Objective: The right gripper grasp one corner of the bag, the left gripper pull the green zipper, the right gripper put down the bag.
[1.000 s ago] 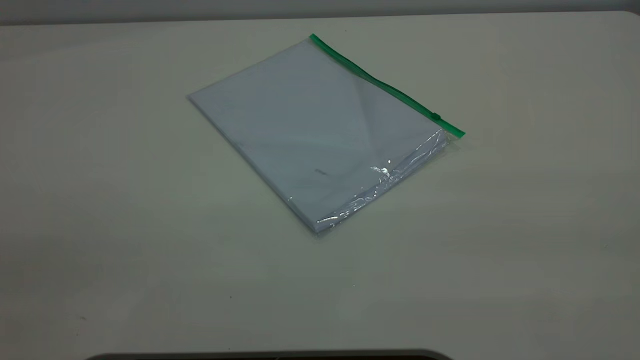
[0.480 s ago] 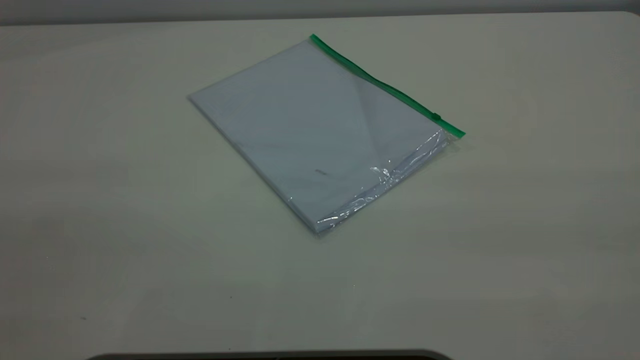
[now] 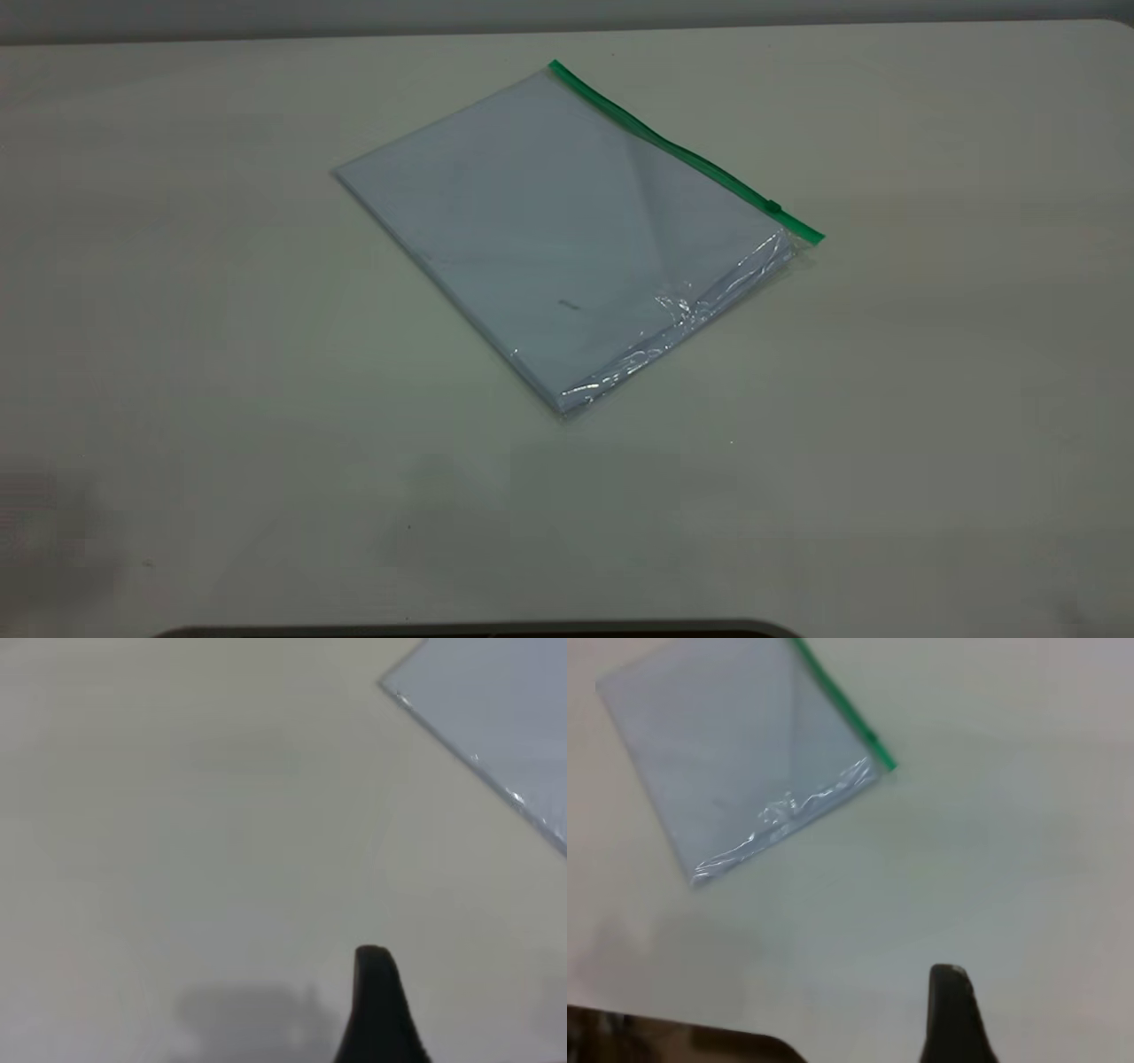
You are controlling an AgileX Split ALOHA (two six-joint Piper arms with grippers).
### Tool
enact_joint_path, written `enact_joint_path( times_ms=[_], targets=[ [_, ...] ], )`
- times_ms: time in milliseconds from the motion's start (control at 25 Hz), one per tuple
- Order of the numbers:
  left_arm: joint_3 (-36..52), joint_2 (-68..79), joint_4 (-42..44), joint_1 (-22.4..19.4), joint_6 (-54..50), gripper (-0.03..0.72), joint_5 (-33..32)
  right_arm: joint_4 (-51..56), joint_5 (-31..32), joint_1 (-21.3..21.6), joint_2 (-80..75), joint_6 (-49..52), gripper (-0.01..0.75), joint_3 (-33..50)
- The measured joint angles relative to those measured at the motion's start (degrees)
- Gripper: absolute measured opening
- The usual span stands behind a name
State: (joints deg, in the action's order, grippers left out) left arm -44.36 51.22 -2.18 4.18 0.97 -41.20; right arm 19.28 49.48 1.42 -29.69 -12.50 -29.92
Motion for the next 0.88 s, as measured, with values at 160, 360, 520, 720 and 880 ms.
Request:
enact_joint_path(
  times_ms=[160,360,520,720,880],
  targets=[
    [-3.27,10.74,-0.96,0.0,0.81,0.589,7.65,7.24,-6.43,0.0,-11.46,-5.65,0.539,0.0],
    [-6.99,21.81,-3.77,0.0,5.48,0.589,14.46,22.56,-12.22,0.0,-25.96,-19.04,0.539,0.0],
    [-9.82,29.56,-7.55,0.0,10.23,0.589,18.06,38.02,-13.92,0.0,-38.29,-33.83,0.539,0.0],
    [-12.54,38.15,-12.4,0.0,18.22,0.589,19.11,60.17,-14.99,0.0,-53.48,-57.03,0.539,-0.19],
    [-13.94,43.28,-16.2,0.0,23.33,0.589,19.3,77.18,-14.03,0.0,-65.04,-74.36,0.539,-0.7]
  ],
)
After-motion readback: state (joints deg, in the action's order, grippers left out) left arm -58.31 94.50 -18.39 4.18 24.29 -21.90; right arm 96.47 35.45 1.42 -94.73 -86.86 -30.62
